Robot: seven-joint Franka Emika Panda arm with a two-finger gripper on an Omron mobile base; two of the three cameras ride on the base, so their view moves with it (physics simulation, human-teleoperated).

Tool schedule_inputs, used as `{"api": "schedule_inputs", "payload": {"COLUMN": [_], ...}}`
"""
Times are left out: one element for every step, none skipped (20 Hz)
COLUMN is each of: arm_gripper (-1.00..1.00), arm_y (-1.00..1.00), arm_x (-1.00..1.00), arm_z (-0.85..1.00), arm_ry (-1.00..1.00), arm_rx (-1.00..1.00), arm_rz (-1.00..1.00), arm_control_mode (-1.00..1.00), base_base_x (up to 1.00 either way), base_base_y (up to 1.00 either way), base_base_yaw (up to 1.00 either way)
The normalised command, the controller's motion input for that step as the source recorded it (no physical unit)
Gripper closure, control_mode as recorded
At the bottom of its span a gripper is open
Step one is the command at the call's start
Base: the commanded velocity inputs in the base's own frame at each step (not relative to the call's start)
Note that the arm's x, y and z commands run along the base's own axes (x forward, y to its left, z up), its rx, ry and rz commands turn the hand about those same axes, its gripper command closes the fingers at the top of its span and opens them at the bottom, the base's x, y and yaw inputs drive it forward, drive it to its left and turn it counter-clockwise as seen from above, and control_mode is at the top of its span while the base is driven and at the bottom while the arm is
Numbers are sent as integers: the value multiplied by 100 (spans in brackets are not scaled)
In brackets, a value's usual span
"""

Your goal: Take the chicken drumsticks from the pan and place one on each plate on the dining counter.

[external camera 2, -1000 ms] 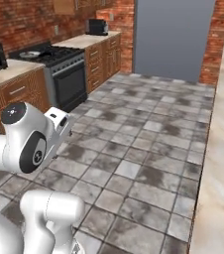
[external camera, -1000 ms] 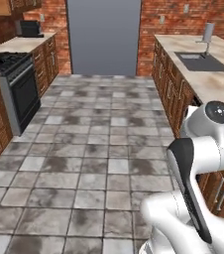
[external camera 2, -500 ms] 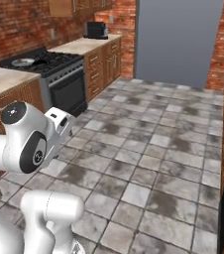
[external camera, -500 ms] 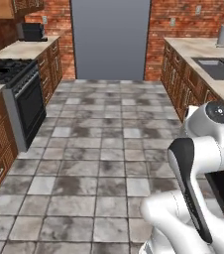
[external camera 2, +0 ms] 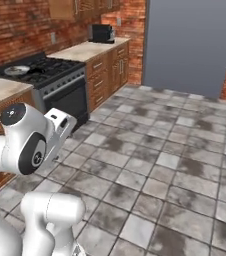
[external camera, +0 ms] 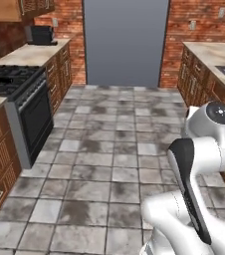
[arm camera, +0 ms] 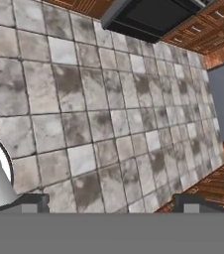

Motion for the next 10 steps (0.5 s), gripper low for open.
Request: {"api": "schedule_inputs", "payload": {"arm_gripper": [-100, -100, -100, -100, -100, -100, -100, -100, -100, -100], "arm_y": [0, 0, 0, 0, 0, 0, 0, 0, 0, 0], "arm_x": [0, 0, 0, 0, 0, 0, 0, 0, 0, 0], "arm_z": [0, 0, 0, 0, 0, 0, 0, 0, 0, 0], "arm_ry": [0, 0, 0, 0, 0, 0, 0, 0, 0, 0], "arm_rx": [0, 0, 0, 0, 0, 0, 0, 0, 0, 0], "arm_rz": [0, 0, 0, 0, 0, 0, 0, 0, 0, 0], "arm_control_mode": [100, 100, 100, 100, 100, 100, 100, 100, 100, 100], "base_base_x": [100, 100, 100, 100, 100, 100, 100, 100, 100, 100], "base_base_y": [0, 0, 0, -1, 0, 0, 0, 0, 0, 0], "base_base_yaw": [29, 37, 38, 39, 39, 39, 39, 39, 39, 41]}}
